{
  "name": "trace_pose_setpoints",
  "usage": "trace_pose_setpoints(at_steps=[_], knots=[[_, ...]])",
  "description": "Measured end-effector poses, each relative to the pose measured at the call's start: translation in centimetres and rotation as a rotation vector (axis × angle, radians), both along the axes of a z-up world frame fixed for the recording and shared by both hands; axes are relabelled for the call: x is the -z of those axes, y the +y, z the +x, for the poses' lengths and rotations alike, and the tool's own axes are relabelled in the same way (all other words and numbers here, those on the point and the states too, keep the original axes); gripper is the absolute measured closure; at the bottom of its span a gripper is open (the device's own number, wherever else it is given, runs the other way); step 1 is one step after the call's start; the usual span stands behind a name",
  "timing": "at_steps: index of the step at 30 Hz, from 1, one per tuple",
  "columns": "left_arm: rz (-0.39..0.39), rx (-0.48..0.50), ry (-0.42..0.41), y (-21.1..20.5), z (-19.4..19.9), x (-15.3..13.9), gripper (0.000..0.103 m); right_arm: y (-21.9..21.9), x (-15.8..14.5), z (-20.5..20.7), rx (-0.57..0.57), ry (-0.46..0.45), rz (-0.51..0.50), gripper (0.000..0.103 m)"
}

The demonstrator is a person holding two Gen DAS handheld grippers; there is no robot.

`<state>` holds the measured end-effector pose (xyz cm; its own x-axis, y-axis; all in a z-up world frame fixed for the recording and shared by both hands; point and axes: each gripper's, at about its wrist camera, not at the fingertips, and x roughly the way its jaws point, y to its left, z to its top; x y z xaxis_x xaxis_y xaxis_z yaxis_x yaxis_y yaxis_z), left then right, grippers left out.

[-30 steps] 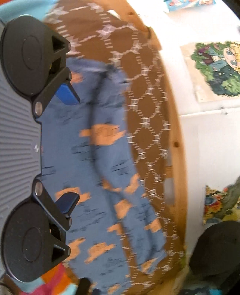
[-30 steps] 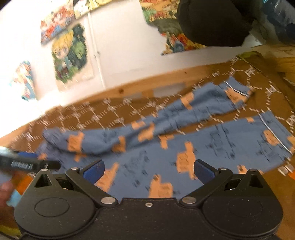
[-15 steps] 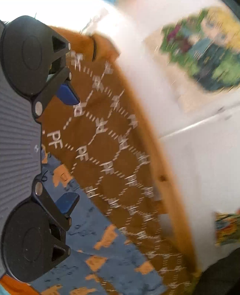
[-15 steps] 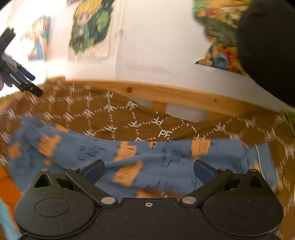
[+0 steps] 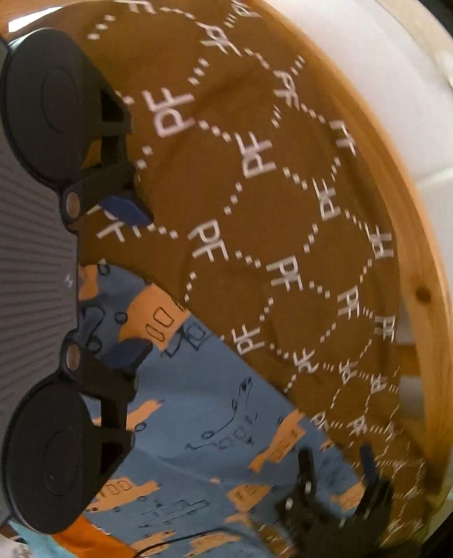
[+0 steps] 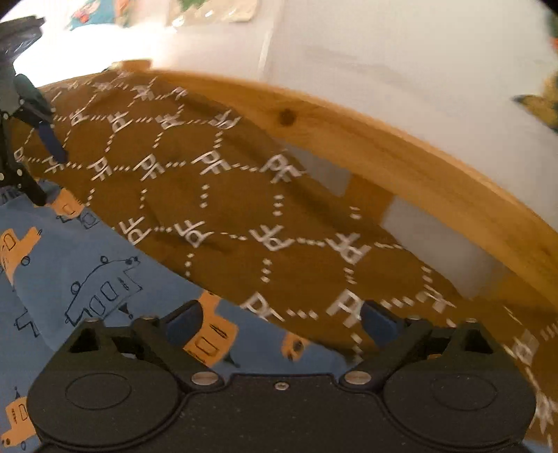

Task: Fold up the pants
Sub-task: 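Grasp the pant leg hems with both grippers and lift them up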

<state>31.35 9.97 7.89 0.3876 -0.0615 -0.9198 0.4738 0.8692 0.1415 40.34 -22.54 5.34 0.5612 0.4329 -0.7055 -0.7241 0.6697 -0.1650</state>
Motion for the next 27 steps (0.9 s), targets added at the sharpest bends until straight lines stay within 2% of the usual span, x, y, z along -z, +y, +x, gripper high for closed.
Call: trace_pose_setpoints(at_steps=[4, 6, 8, 11, 15, 16, 17, 18, 20, 22, 24, 27], knots=[[0.053, 0.009, 0.02, -0.2, 0.9, 0.4, 0.063, 2.1, 1.1, 0.8, -0.113, 0.044, -0.136, 0.02], [0.056, 0.003, 0.025, 0.0, 1.1, 0.5, 0.068, 2.7, 1.4, 0.7, -0.14, 0.043, -0.18, 0.022], [0.066, 0.022, 0.023, -0.2, 0.9, 0.5, 0.068, 3.0, 1.7, 0.8, -0.149, 0.044, -0.211, 0.025], [0.121, 0.063, 0.018, -1.2, 0.4, 1.1, 0.075, 3.2, 2.2, 1.2, -0.127, 0.077, -0.224, 0.026], [0.182, 0.115, 0.015, -2.8, -0.5, 1.7, 0.097, 2.6, 2.2, 2.0, -0.052, 0.156, -0.175, 0.028], [0.185, 0.11, 0.008, -2.9, -0.7, 1.7, 0.101, 2.5, 2.1, 2.1, -0.044, 0.163, -0.169, 0.032], [0.187, 0.105, -0.004, -3.0, -0.8, 1.6, 0.101, 2.4, 2.1, 2.0, -0.038, 0.164, -0.167, 0.044], [0.193, 0.102, -0.023, -3.1, -1.1, 1.4, 0.102, 2.3, 2.0, 1.9, -0.035, 0.163, -0.166, 0.053], [0.22, 0.101, -0.082, -3.4, -1.7, 0.8, 0.102, 2.4, 1.7, 1.5, -0.036, 0.162, -0.165, 0.097], [0.264, 0.079, -0.169, -3.6, -2.5, -0.2, 0.102, 2.9, 1.5, 0.6, -0.046, 0.127, -0.193, 0.103], [0.26, 0.067, -0.261, -3.7, -3.1, -1.7, 0.102, 3.3, 0.8, -0.5, -0.048, 0.041, -0.211, 0.103], [0.301, 0.059, -0.444, -3.9, -3.5, -3.5, 0.102, 3.4, -2.0, -0.9, 0.001, -0.104, -0.175, 0.103]])
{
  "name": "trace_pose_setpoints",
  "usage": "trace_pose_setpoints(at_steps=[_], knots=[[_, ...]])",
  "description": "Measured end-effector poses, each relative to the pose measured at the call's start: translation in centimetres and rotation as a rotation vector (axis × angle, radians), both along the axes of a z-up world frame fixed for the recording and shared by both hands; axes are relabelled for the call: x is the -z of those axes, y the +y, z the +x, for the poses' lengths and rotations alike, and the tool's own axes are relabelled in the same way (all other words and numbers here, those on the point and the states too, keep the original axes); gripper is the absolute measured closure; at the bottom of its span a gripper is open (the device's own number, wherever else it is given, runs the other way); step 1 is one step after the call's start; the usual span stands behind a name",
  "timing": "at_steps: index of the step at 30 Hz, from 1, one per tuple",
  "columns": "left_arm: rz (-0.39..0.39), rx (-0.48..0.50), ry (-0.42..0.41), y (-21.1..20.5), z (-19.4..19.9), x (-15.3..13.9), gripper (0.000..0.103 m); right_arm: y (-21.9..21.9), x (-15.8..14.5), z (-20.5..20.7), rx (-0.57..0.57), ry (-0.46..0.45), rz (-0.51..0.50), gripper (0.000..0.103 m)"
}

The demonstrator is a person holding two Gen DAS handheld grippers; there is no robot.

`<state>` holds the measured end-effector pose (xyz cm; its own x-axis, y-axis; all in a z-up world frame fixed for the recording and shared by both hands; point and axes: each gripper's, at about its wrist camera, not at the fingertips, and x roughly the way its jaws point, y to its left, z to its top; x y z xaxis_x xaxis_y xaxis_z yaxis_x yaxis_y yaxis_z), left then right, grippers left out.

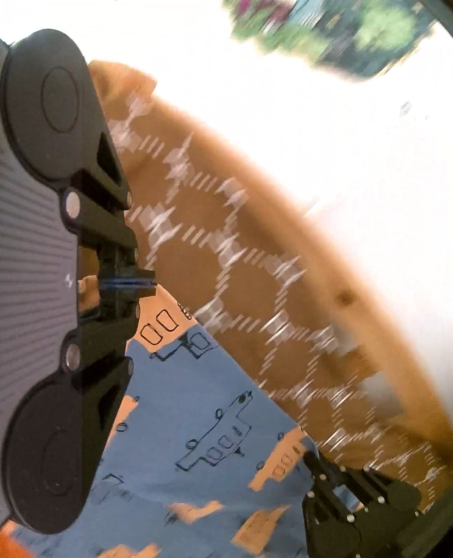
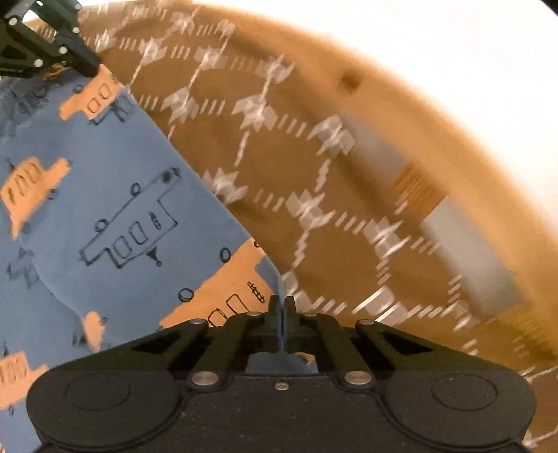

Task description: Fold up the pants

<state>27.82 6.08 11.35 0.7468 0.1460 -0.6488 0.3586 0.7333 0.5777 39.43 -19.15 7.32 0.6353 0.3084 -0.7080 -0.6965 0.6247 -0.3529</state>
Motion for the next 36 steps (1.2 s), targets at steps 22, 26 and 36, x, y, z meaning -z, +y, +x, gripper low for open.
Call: trace_pose_setpoints(at_steps=[22, 26, 36], knots=[[0.024, -0.055, -0.252, 1.5, 1.2, 1.1, 0.101, 0.2, -1.8, 0.8, 0.115, -0.307, 0.16, 0.103], [0.075, 0.097, -0.35, 0.9, -4.4, 1.5, 0.101, -2.5, -3.2, -4.3, 0.077, -0.362, 0.18, 0.103], [0.152, 0.287, -0.393, -0.2, -15.8, 4.7, 0.101, -7.5, -2.7, -19.4, 0.016, -0.37, 0.131, 0.103]])
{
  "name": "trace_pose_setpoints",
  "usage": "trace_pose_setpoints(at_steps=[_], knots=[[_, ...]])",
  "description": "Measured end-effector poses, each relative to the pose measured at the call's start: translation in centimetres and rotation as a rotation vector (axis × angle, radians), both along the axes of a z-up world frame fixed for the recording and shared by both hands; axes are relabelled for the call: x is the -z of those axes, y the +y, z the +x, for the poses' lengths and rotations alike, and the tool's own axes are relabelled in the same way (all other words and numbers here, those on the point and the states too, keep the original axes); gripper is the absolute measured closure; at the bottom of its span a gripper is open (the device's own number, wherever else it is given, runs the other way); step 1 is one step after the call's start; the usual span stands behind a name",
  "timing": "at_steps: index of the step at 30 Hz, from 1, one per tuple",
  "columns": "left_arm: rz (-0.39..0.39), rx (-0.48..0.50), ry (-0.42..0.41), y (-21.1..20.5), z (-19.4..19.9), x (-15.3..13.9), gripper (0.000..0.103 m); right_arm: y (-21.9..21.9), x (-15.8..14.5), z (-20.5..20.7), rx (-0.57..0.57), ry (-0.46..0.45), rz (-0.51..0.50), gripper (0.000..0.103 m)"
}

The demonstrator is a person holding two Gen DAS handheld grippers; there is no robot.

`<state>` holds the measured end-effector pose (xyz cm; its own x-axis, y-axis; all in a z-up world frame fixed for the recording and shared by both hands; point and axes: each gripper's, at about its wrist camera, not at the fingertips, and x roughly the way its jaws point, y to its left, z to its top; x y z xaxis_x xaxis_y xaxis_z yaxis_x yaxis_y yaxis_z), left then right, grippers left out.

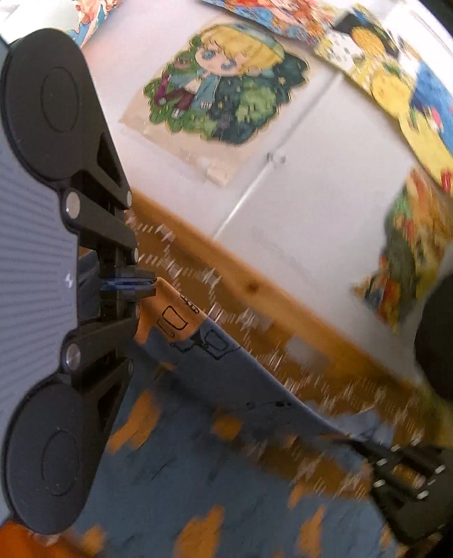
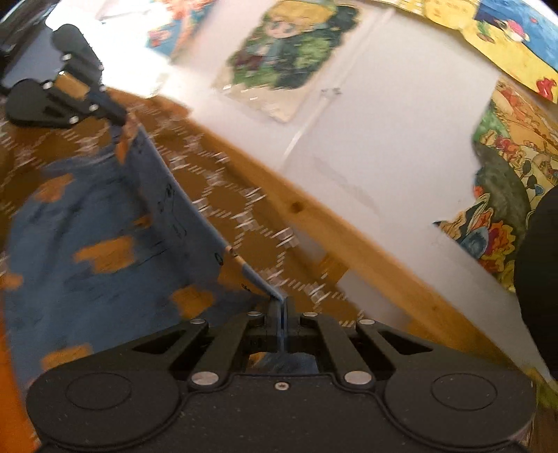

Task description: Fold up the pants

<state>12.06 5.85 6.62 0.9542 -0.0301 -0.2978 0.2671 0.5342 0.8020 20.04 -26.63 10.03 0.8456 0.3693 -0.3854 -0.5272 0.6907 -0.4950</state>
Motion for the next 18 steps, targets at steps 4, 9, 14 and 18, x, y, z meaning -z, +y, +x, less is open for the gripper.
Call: trace_pose_setpoints(at_steps=[4, 9, 14, 18], knots=[[0.11, 0.023, 0.07, -0.3, -2.8, 3.8, 0.101, 0.9, 3.3, -4.2, 0.003, 0.053, -0.031, 0.103], [0.173, 0.012, 0.119, -0.1, -3.8, 6.2, 0.101, 2.5, 6.9, -6.9, 0.019, 0.149, -0.037, 0.103], [0.203, 0.032, 0.119, -0.3, -4.6, 6.9, 0.101, 2.9, 7.6, -7.9, 0.037, 0.17, -0.032, 0.103], [0.19, 0.058, 0.124, 0.0, -5.8, 6.6, 0.101, 2.5, 6.6, -9.2, 0.027, 0.178, -0.034, 0.103]])
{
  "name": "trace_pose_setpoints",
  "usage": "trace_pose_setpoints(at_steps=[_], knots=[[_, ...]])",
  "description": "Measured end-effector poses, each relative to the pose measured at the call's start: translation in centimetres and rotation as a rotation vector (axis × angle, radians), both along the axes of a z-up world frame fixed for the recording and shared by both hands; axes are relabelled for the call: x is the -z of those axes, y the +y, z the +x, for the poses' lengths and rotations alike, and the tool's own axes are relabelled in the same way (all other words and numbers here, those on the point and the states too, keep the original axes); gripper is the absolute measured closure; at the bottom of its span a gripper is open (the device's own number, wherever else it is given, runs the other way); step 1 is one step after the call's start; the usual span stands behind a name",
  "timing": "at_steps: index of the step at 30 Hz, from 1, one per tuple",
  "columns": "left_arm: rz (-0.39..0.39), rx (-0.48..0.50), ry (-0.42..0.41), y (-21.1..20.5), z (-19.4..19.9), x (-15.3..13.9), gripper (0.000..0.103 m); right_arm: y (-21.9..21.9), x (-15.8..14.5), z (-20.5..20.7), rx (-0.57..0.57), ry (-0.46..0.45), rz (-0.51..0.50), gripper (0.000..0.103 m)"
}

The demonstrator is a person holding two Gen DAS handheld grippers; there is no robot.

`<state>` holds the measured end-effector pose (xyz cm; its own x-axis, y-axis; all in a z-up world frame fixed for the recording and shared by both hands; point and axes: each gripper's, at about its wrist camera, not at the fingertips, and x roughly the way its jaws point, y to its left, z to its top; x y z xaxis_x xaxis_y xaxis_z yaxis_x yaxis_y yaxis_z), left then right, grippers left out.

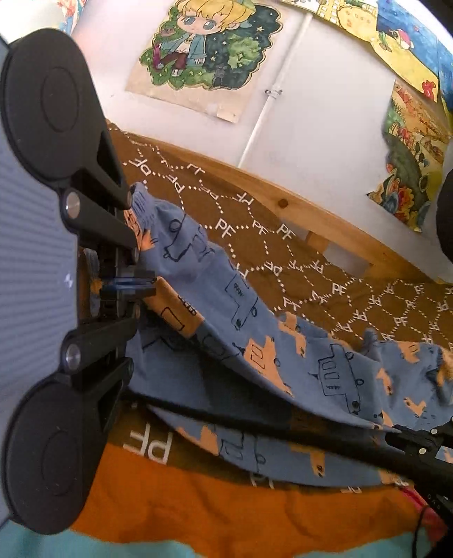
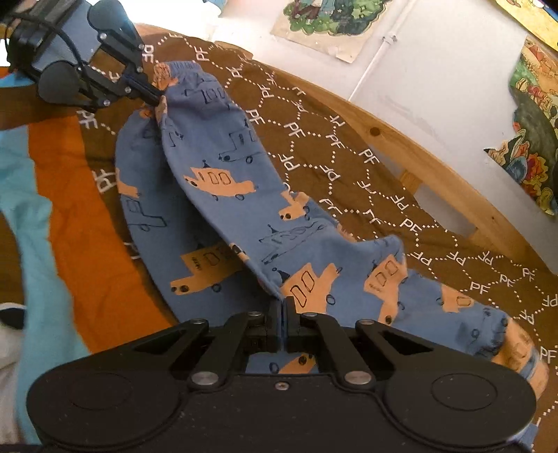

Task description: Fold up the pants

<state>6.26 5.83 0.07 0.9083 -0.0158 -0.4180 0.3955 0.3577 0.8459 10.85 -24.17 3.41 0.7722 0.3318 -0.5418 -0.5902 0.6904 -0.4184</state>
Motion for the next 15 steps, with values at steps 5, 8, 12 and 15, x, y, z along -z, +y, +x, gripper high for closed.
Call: trace_pose_setpoints(at_steps=[5, 8, 12, 15], knots=[[0.08, 0.032, 0.052, 0.1, -0.9, 1.8, 0.102, -0.1, 1.8, -1.1, 0.002, 0.053, -0.014, 0.103], [0.086, 0.031, 0.072, 0.1, -1.2, 2.1, 0.102, 0.3, 2.7, -1.7, -0.008, 0.077, -0.024, 0.103], [0.112, 0.021, 0.087, -0.2, -1.1, 2.6, 0.099, 1.0, 3.4, -1.7, -0.025, 0.073, -0.075, 0.103], [0.112, 0.017, 0.109, -0.4, -1.2, 2.9, 0.094, 0.6, 3.3, -1.1, 0.005, 0.105, -0.034, 0.093]])
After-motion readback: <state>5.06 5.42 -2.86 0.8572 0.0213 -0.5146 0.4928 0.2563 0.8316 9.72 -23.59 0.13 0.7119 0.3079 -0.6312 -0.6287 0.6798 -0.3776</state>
